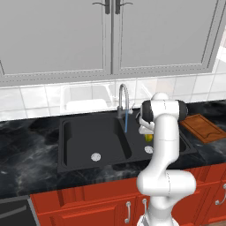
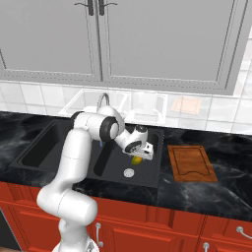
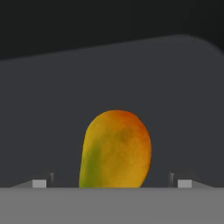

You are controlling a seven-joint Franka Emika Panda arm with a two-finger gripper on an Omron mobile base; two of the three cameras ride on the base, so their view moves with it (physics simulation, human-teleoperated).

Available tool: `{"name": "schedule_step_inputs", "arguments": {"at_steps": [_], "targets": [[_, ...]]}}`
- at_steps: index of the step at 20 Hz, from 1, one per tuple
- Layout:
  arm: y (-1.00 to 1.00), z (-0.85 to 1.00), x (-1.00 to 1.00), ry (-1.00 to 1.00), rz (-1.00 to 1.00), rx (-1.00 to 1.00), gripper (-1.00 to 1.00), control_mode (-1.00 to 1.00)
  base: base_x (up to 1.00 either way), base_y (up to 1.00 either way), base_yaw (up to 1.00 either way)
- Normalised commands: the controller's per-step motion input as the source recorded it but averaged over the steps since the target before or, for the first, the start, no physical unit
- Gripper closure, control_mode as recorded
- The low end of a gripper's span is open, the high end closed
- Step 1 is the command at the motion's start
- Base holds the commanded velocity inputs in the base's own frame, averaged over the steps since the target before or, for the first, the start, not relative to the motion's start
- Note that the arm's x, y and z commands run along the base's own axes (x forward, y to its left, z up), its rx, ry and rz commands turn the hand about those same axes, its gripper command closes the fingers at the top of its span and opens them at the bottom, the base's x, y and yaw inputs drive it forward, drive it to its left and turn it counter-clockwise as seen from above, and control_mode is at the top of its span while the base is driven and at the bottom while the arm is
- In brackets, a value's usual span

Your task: Pick the mango from the sink and place it on the cutting board to airdry. Then turn off the sink faucet.

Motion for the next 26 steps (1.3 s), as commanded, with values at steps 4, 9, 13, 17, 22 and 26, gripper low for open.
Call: {"name": "schedule_step_inputs", "arguments": {"at_steps": [4,9,13,17,22,26], "targets": [[0.00,-0.13,0.16,0.00,0.00,0.00,-1.00,-1.00,0.00,0.00,0.00],[0.00,-0.14,0.13,0.00,0.00,0.00,-1.00,-1.00,0.00,0.00,0.00],[0.00,-0.15,0.08,0.00,0.00,0.00,-1.00,-1.00,0.00,0.00,0.00],[0.00,-0.15,0.02,0.00,0.00,0.01,1.00,-1.00,0.00,0.00,0.00],[0.00,-0.07,0.00,0.02,-0.02,0.01,1.00,-1.00,0.00,0.00,0.00],[0.00,0.07,0.00,0.00,-0.03,0.00,1.00,-1.00,0.00,0.00,0.00]]}}
